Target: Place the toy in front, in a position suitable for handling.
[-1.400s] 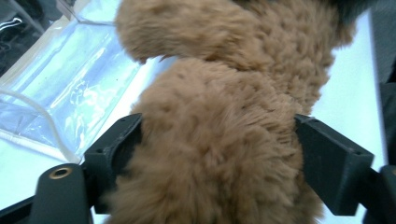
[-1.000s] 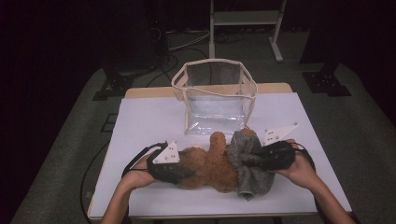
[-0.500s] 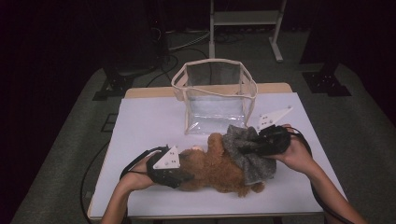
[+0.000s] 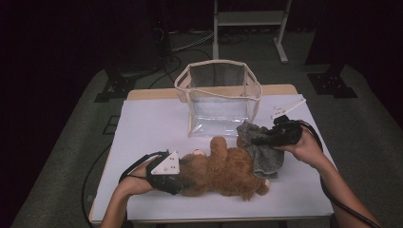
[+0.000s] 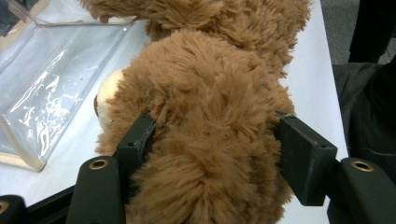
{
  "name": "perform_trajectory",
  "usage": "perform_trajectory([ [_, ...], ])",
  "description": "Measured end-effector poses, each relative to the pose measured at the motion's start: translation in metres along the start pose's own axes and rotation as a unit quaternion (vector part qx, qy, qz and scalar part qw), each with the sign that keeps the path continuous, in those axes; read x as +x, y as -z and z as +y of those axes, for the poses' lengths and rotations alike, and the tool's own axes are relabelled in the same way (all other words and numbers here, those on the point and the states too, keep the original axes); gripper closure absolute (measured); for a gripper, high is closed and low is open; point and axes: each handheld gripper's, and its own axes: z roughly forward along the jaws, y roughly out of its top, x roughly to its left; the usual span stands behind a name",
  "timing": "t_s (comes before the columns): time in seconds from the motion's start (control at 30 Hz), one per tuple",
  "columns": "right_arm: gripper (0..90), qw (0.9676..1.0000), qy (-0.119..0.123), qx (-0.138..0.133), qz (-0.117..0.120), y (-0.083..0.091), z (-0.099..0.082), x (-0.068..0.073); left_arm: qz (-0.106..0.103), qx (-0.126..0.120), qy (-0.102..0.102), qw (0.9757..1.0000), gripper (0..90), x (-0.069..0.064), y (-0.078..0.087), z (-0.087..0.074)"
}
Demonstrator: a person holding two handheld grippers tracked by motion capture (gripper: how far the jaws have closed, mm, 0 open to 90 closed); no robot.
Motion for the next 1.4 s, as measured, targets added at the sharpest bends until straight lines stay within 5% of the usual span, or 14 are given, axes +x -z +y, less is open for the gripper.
perform_trajectory([
  [0.33, 73.9, 0.9981, 0.056, 0.008, 0.026, -0.017, 0.028, 0.036, -0.014, -0.001, -0.003, 0.9999, 35.2, -0.002, 0.001, -0.001],
  [0.57, 74.0, 0.9973, 0.062, -0.005, 0.038, -0.012, 0.007, 0.051, -0.008, -0.009, 0.019, 0.9998, 36.8, 0.001, -0.004, 0.003],
  [0.77, 74.0, 0.9977, 0.062, -0.016, 0.023, 0.005, -0.01, 0.063, -0.014, -0.01, 0.019, 0.9997, 37.6, 0.002, -0.016, 0.013],
  [1.07, 74.1, 0.9983, 0.055, 0.002, 0.021, -0.028, 0.005, 0.047, -0.012, -0.002, 0.027, 0.9996, 37.6, 0.012, -0.027, 0.025],
  [1.23, 74.2, 0.9992, 0.032, -0.012, 0.023, -0.012, -0.009, 0.037, -0.012, -0.012, 0.033, 0.9993, 37.4, 0.017, -0.026, 0.022],
  [1.4, 74.2, 0.9991, 0.036, -0.023, 0.006, 0.013, -0.011, 0.043, -0.009, -0.005, 0.037, 0.9993, 37.0, 0.02, -0.028, 0.026],
])
